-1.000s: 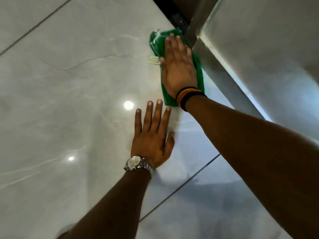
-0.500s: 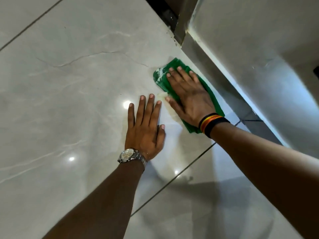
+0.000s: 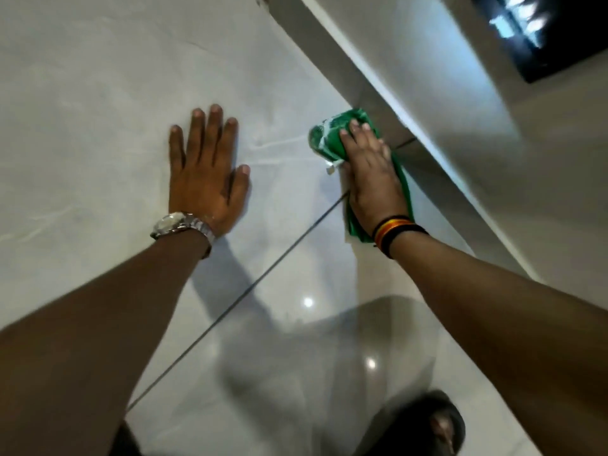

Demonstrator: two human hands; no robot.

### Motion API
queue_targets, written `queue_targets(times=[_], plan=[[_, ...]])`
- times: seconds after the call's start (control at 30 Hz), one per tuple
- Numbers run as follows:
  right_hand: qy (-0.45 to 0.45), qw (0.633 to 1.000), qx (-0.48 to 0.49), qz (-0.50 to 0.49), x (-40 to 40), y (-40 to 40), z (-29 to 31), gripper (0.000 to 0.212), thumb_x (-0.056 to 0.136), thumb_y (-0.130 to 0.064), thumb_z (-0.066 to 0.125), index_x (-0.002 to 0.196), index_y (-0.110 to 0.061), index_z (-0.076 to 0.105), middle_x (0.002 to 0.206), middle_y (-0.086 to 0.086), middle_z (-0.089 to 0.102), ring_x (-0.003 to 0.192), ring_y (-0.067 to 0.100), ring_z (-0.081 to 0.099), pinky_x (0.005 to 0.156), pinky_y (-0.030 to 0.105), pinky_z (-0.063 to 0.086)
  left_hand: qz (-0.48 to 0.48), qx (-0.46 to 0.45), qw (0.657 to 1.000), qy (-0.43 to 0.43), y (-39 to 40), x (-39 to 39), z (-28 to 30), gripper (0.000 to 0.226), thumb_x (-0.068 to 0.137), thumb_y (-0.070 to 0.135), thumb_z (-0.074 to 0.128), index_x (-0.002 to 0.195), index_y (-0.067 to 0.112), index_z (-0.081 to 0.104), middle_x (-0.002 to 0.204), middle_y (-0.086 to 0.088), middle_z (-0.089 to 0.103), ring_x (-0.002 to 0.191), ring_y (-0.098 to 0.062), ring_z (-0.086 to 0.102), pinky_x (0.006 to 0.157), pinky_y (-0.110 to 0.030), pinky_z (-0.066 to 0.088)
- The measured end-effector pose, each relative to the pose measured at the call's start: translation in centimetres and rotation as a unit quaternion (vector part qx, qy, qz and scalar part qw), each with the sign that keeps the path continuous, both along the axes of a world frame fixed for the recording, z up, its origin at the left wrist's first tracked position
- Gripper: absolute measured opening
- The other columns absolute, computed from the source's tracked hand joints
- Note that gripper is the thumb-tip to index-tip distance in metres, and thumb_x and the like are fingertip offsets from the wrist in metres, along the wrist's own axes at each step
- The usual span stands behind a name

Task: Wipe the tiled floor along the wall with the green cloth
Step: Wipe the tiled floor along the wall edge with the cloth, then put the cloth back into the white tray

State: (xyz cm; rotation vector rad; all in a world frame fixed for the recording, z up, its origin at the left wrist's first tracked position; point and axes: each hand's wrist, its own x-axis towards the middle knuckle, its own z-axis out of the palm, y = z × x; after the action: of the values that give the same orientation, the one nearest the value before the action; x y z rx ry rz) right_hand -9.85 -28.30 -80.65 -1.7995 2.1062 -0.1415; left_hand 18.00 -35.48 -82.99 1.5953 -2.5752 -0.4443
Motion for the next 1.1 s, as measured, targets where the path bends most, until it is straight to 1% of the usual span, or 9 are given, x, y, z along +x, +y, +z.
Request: queue_targets(times=[0.17, 0.23, 0.33, 0.53, 0.67, 0.73, 0.87, 0.97, 1.1], plan=[[-0.002, 0.984, 0.088, -0.152, -3.2, 9.7, 2.6, 0.066, 0.1, 0.009, 0.041, 0.161, -0.015, 0.029, 0.17, 0.006, 0.024, 0.158, 0.024, 0.019, 0.13, 0.036, 0.014, -0.006, 0.077, 0.997, 0.014, 7.7, 2.5, 3.5, 0.074, 0.109, 0.046, 0.027, 0.171, 0.006, 0.025, 0.18, -0.018, 0.016, 0.168, -0.035, 0.014, 0.134, -0.061, 0.002], [-0.055, 0.948, 0.166, -0.267, -3.7, 13.0, 5.4, 0.056, 0.109, -0.009, 0.036, 0.161, -0.025, 0.028, 0.169, 0.006, 0.027, 0.152, 0.027, 0.033, 0.126, 0.04, 0.027, 0.006, 0.094, 0.995, 0.015, 12.5, 4.8, 6.4, 0.073, 0.11, 0.046, 0.027, 0.172, 0.008, 0.022, 0.181, -0.017, 0.014, 0.168, -0.033, 0.013, 0.135, -0.058, -0.001], [-0.131, 0.857, 0.196, -0.458, -3.4, 14.9, 10.8, 0.046, 0.107, -0.048, 0.039, 0.15, -0.034, 0.048, 0.15, 0.011, 0.052, 0.12, 0.026, 0.055, 0.104, 0.033, 0.04, -0.027, 0.101, 0.994, 0.003, 16.7, 7.2, 10.4, 0.073, 0.11, 0.048, 0.026, 0.173, 0.01, 0.021, 0.182, -0.014, 0.011, 0.169, -0.031, 0.011, 0.136, -0.053, -0.004], [-0.135, 0.91, 0.194, -0.34, 3.0, 15.7, 21.6, 0.068, 0.1, 0.006, 0.035, 0.16, -0.025, 0.033, 0.167, 0.002, 0.032, 0.151, 0.027, 0.036, 0.128, 0.04, 0.023, -0.042, 0.1, 0.993, 0.034, 17.8, 6.8, 21.4, 0.071, 0.111, 0.046, 0.03, 0.172, 0.012, 0.023, 0.182, -0.012, 0.008, 0.169, -0.03, 0.008, 0.136, -0.05, -0.005], [-0.163, 0.907, 0.152, -0.357, 9.1, 14.6, 31.4, 0.04, 0.107, -0.045, 0.045, 0.145, -0.042, 0.054, 0.147, -0.012, 0.057, 0.132, 0.01, 0.055, 0.114, 0.028, 0.034, -0.016, 0.094, 0.993, 0.065, 15.2, 4.8, 31.9, 0.071, 0.111, 0.047, 0.03, 0.173, 0.013, 0.02, 0.183, -0.011, 0.006, 0.169, -0.026, 0.003, 0.136, -0.046, -0.007], [-0.213, 0.915, 0.114, -0.322, 11.7, 13.7, 38.0, 0.041, 0.109, -0.036, 0.04, 0.148, -0.046, 0.048, 0.149, -0.018, 0.054, 0.137, 0.006, 0.05, 0.115, 0.022, 0.029, -0.017, 0.084, 0.994, 0.07, 13.6, 4.3, 38.5, 0.072, 0.111, 0.049, 0.027, 0.174, 0.015, 0.016, 0.183, -0.01, 0.006, 0.169, -0.024, 0.0, 0.136, -0.045, -0.007], [-0.226, 0.921, 0.077, -0.307, 15.6, 13.5, 52.2, 0.046, 0.103, -0.064, 0.039, 0.147, -0.054, 0.044, 0.143, -0.019, 0.054, 0.133, 0.013, 0.052, 0.116, 0.031, 0.033, -0.05, 0.059, 0.994, 0.072, 13.2, 5.5, 51.9, 0.071, 0.113, 0.052, 0.02, 0.174, 0.017, 0.013, 0.183, -0.009, 0.004, 0.169, -0.024, -0.001, 0.135, -0.048, -0.001], [-0.301, 0.894, 0.043, -0.329, 17.0, 13.2, 63.3, 0.051, 0.111, -0.024, 0.037, 0.155, -0.049, 0.03, 0.152, -0.023, 0.039, 0.146, 0.014, 0.042, 0.119, 0.026, 0.027, -0.05, 0.051, 0.994, 0.077, 13.6, 7.0, 61.9, 0.071, 0.113, 0.053, 0.019, 0.175, 0.019, 0.009, 0.183, -0.007, -0.001, 0.17, -0.026, 0.0, 0.134, -0.05, 0.001], [-0.222, 0.934, -0.007, -0.279, 16.8, 13.8, 74.0, 0.076, 0.103, 0.006, 0.037, 0.161, -0.04, 0.021, 0.158, -0.024, 0.018, 0.152, 0.017, 0.032, 0.123, 0.032, 0.019, -0.07, 0.012, 0.996, 0.06, 12.8, 8.4, 72.4, 0.074, 0.113, 0.054, 0.009, 0.173, 0.012, 0.02, 0.181, -0.014, 0.011, 0.166, -0.035, 0.017, 0.132, -0.048, -0.001]])
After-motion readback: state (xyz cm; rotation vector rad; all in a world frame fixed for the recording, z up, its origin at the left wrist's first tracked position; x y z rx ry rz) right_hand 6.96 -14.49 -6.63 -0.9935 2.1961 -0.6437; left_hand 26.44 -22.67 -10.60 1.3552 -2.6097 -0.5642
